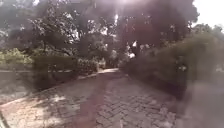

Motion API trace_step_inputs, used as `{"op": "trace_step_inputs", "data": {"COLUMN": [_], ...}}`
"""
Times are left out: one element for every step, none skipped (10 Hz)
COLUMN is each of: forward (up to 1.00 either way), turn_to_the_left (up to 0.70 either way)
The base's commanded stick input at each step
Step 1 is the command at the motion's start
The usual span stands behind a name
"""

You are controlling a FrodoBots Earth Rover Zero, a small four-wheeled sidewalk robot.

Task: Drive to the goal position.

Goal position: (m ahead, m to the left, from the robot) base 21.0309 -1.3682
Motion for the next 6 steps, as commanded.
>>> {"op": "trace_step_inputs", "data": {"forward": [0.7,0.7,0.7,0.7,0.7,0.7], "turn_to_the_left": [0.0,0.0,0.0,0.0,0.0,0.0]}}
